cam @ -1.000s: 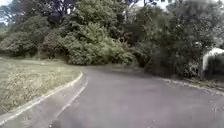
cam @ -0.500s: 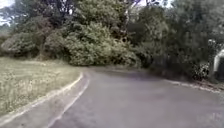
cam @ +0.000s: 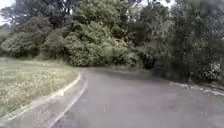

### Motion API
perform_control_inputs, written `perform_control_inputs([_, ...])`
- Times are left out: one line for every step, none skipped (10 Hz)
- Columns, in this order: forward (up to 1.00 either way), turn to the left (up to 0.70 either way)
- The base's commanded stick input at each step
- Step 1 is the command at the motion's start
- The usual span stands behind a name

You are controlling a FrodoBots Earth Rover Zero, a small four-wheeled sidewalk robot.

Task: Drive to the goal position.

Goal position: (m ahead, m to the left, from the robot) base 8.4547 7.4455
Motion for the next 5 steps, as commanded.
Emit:
perform_control_inputs([0.7, 0.06])
perform_control_inputs([0.7, 0.0])
perform_control_inputs([0.7, 0.0])
perform_control_inputs([0.7, 0.0])
perform_control_inputs([0.7, 0.0])
